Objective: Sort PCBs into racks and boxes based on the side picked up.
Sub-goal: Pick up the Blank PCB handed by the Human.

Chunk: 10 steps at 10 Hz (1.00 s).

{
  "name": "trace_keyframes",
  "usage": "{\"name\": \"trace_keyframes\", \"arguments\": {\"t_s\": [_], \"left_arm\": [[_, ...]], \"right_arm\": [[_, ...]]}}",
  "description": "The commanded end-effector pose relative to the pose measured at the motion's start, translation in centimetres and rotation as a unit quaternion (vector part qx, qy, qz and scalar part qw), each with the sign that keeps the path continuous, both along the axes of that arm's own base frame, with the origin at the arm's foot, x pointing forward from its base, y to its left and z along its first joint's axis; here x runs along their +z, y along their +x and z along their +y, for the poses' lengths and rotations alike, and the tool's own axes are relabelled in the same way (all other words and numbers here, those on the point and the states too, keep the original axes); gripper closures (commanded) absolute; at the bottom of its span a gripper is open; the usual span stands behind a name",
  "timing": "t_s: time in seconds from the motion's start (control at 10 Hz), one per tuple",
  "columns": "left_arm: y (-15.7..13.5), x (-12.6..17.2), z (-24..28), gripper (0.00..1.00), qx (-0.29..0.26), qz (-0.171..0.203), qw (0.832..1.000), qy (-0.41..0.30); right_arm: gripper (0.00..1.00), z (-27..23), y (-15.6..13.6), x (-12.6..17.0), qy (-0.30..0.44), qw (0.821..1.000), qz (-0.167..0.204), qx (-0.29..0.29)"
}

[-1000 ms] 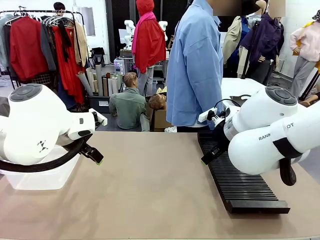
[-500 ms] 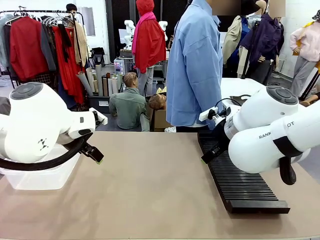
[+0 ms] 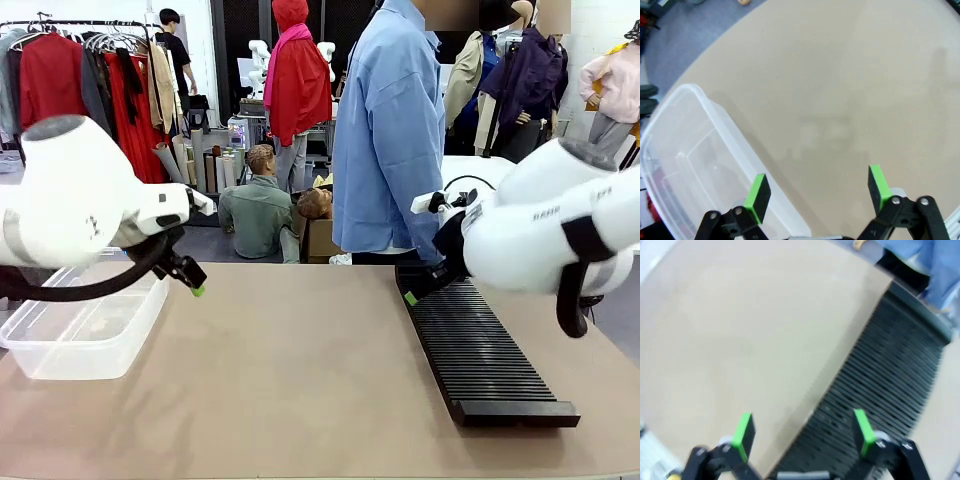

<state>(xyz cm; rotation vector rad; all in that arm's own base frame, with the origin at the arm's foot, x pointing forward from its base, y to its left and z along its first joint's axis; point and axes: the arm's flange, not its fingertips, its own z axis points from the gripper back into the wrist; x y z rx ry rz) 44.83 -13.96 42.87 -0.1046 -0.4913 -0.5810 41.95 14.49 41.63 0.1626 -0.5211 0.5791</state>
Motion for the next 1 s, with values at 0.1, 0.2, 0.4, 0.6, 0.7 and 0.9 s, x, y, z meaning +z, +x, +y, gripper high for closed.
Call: {"name": "trace_keyframes", "arguments": {"t_s": [0.1,0.2,0.4,0.6,0.7,0.9], "left_arm": [[4.2,3.1,6.1,0.00,-0.027,0.075,0.989,-0.124],[4.5,3.7,8.2,0.00,-0.017,0.078,0.985,-0.151],[4.4,5.1,12.2,0.00,-0.043,0.099,0.966,-0.235],[3.7,6.3,15.8,0.00,-0.058,0.115,0.951,-0.281],[3.2,6.8,17.3,0.00,-0.053,0.119,0.947,-0.294],[2.2,7.2,20.8,0.00,-0.041,0.107,0.936,-0.334]], "right_arm": [[0.00,-3.8,3.9,3.2,0.037,0.995,0.092,0.026],[0.00,-5.1,4.3,3.9,0.061,0.992,0.112,0.017],[0.00,-8.7,4.8,4.9,0.149,0.981,0.122,0.022],[0.00,-13.2,4.0,5.8,0.261,0.957,0.123,0.021],[0.00,-14.8,3.1,6.1,0.283,0.953,0.108,0.002],[0.00,-17.8,1.1,6.6,0.337,0.937,0.087,0.007]]}}
